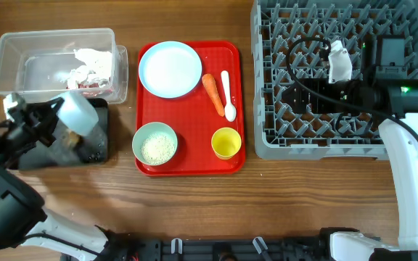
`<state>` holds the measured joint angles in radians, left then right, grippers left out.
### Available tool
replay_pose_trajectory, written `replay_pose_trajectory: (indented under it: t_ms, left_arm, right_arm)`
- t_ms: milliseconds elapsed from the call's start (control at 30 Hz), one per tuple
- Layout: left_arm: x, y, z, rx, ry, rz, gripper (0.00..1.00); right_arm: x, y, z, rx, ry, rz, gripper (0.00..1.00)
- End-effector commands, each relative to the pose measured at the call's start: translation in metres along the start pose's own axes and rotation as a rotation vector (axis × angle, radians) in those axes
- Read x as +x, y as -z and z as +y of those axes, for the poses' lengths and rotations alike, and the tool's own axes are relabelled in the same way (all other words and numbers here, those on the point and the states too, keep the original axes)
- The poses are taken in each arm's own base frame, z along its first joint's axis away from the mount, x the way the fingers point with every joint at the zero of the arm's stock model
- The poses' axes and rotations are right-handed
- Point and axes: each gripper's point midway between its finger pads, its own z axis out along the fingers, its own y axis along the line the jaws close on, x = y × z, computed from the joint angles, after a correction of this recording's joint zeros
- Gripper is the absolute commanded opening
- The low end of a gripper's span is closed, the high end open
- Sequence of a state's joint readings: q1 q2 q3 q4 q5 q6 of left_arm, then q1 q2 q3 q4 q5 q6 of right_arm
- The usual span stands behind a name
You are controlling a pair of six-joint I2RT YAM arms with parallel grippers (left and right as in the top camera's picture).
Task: Sort waste into correct bins and load items into the dishwasher rack
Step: 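Tip the light blue bowl to dump the brown scrap onto the black tray, then set the empty light blue bowl back on the red tray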
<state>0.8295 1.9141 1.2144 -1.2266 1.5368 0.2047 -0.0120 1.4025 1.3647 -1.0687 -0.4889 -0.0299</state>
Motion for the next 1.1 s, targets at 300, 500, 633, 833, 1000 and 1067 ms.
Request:
replay_pose_trajectory:
  t_ms: [300, 500, 633, 833, 1000, 1067]
  left_arm:
    - [0.045, 0.004, -0.068, 0.035, -0.32, -0.018, 0.04]
    - [0.093, -0.042, -0.057, -0.426, -0.684, 0.097, 0.04]
    - [0.103, -0.095, -0.031, -0.665, -0.763, 0.124, 0.04]
    - [0.137, -0.168, 0.015, -0.94, -0.965, 0.118, 0.04]
    - [0.175, -0.213, 0.091, -1.142, -1.153, 0.244, 0.04]
    - [0.184, -0.226, 0.118, -1.162, -1.168, 0.303, 0.04]
  right_arm:
    - [-0.001, -0.002, -0.003, 0.019, -0.003, 0.004, 1.0]
    - [-0.002, -0.002, -0.003, 0.019, -0.026, -0.003, 1.0]
    - [-0.002, -0.002, -0.003, 0.019, -0.026, -0.002, 1.0]
    - [-0.001, -0.002, -0.003, 0.019, -0.027, 0.001, 1.0]
    - [-0.001, -0.002, -0.003, 0.019, -0.027, 0.003, 1.0]
    - [-0.001, -0.002, -0.003, 0.019, -0.026, 0.003, 1.0]
